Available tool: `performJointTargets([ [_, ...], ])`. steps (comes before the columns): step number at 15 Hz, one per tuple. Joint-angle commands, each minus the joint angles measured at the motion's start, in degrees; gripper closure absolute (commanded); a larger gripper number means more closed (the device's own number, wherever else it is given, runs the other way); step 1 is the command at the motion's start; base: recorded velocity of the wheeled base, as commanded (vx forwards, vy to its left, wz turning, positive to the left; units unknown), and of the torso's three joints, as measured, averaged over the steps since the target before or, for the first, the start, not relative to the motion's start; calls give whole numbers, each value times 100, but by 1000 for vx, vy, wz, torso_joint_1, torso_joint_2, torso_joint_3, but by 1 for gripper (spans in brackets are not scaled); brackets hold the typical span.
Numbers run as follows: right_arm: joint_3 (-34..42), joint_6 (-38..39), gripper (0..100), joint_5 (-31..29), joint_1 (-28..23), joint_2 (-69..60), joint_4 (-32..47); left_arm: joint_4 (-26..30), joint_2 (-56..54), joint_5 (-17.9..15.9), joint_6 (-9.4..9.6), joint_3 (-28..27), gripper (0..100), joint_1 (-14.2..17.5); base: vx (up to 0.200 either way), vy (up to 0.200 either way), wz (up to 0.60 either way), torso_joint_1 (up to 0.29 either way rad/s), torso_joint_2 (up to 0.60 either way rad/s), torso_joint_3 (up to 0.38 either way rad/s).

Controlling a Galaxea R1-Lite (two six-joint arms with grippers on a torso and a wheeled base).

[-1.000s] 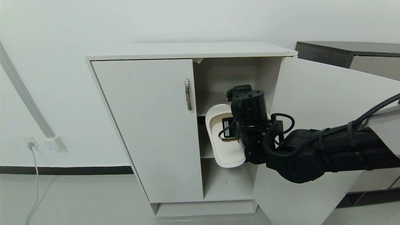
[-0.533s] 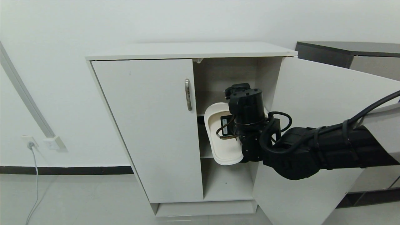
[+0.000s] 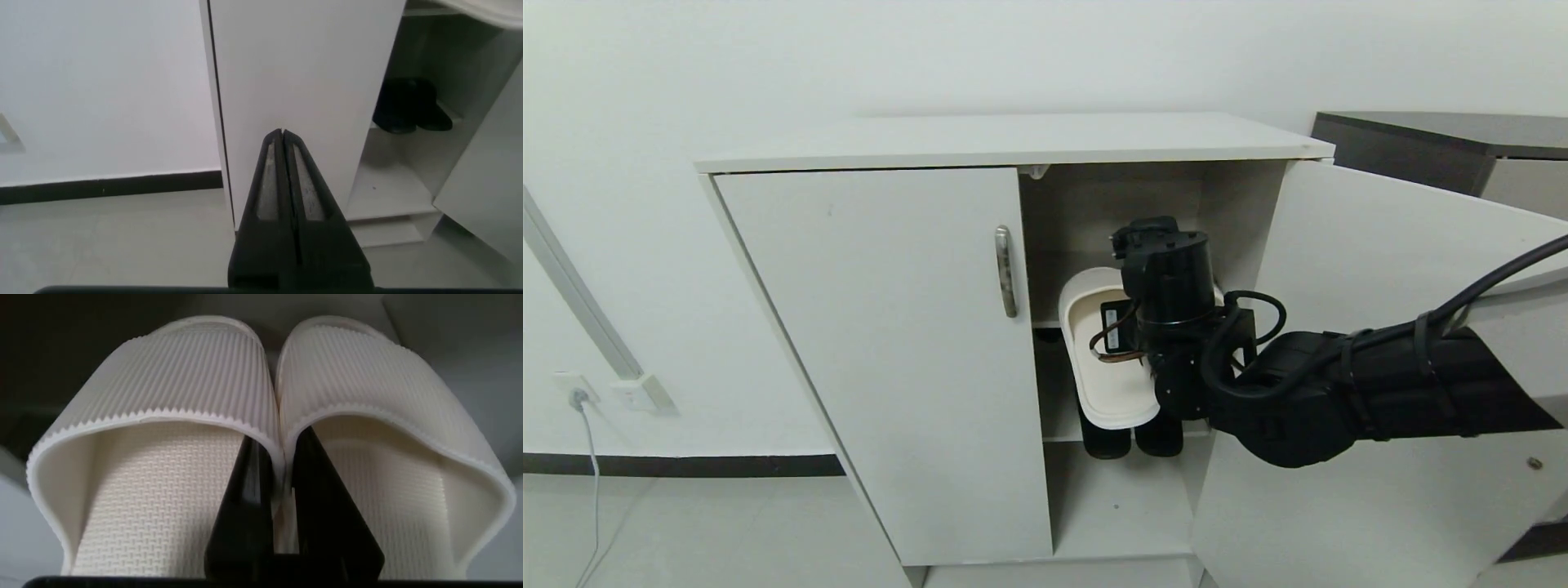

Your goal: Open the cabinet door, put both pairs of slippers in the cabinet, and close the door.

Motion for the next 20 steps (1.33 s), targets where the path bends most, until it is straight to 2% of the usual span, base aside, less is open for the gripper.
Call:
performJointTargets([
  [1, 6, 0, 100, 0, -5, -2, 6, -1, 7, -1, 0, 0, 100, 1, 200, 0, 0, 7, -2, 2],
  [3, 6, 0, 100, 0, -5, -2, 6, -1, 7, -1, 0, 0, 100, 1, 200, 0, 0, 2, 5, 5],
  [11, -275, 8, 100, 35, -163, 156, 181, -1, 7, 8, -18, 0, 100, 1, 0, 0, 0, 0, 0, 0],
  [14, -979, 175, 100, 149, -365, 420, 718, -1, 7, 8, -26, 0, 100, 1, 0, 0, 0, 0, 0, 0],
  [17, -2262, 1045, 100, 835, -506, 666, 2590, -1, 7, 8, -26, 0, 100, 1, 0, 0, 0, 0, 0, 0],
  [19, -2991, 1335, 100, 1046, -602, 930, 3240, -1, 7, 8, -26, 0, 100, 1, 0, 0, 0, 0, 0, 0],
  [20, -3149, 1327, 100, 1037, -629, 1044, 3275, -1, 7, 8, -26, 0, 100, 1, 0, 0, 0, 0, 0, 0],
])
